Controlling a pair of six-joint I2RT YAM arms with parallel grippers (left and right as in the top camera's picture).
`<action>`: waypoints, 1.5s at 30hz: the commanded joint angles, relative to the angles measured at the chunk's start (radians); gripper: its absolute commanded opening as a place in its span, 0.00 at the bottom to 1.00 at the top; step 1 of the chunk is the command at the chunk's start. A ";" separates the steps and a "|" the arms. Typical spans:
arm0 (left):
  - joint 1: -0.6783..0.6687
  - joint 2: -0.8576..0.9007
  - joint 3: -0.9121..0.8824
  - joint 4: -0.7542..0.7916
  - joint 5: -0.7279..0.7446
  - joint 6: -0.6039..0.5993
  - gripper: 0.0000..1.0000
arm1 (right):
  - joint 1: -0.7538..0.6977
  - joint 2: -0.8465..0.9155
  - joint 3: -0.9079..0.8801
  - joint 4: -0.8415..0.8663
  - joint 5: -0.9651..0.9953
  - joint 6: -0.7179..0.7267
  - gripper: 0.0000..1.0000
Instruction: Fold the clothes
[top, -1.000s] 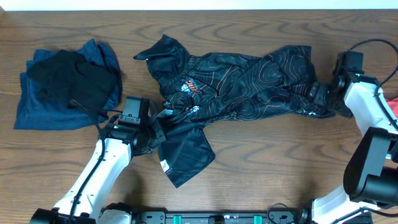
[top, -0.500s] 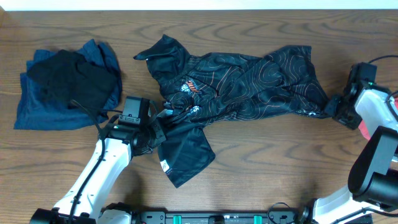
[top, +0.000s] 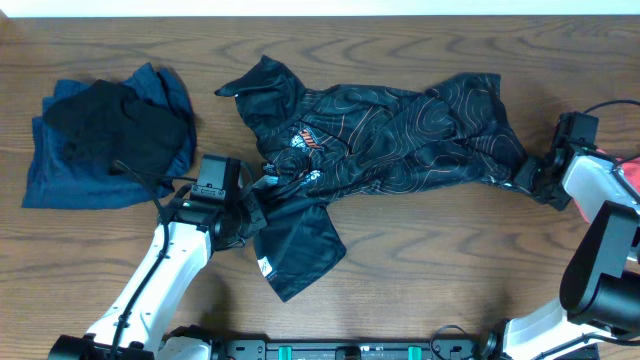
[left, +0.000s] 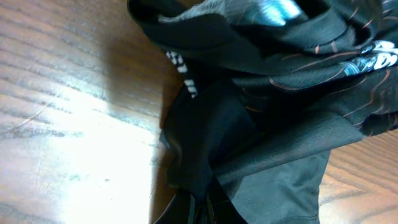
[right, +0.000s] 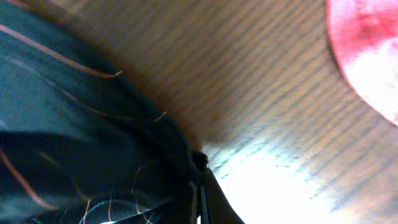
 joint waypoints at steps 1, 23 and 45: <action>0.013 0.005 0.003 -0.006 -0.014 0.047 0.06 | -0.049 -0.024 0.035 -0.018 0.047 0.014 0.01; 0.108 0.005 0.029 -0.007 0.006 0.041 0.06 | -0.092 -0.207 0.076 -0.336 0.211 0.006 0.02; 0.108 0.005 0.029 -0.041 0.006 0.041 0.06 | -0.103 -0.185 0.036 -0.455 0.045 0.096 0.38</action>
